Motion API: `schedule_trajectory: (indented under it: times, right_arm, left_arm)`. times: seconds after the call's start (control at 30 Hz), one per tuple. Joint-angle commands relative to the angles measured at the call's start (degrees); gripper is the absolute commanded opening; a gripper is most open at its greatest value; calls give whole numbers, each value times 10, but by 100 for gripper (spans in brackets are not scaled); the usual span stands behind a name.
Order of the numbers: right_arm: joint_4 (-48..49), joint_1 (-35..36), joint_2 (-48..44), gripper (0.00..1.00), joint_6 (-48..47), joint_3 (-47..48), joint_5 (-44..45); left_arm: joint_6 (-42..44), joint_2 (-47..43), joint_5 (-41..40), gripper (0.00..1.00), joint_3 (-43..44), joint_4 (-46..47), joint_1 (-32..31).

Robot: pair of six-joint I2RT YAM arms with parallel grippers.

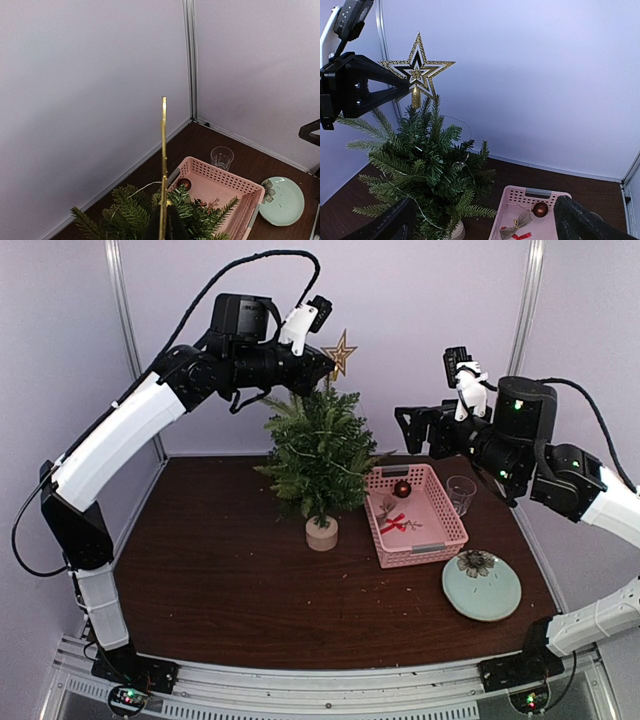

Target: Decorate the small christmas tree

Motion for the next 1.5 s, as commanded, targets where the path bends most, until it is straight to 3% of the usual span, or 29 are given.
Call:
schedule_trajectory:
  times: [0.0,1.47]
  right_arm:
    - [-1,-6,-8,100,8,-6,-12]
    - [8,-17,-13,100,12,-16,-17]
  left_arm:
    - [-9,5,8,0,7,7,3]
    - [-9,-18,-31,0,-53,-16,6]
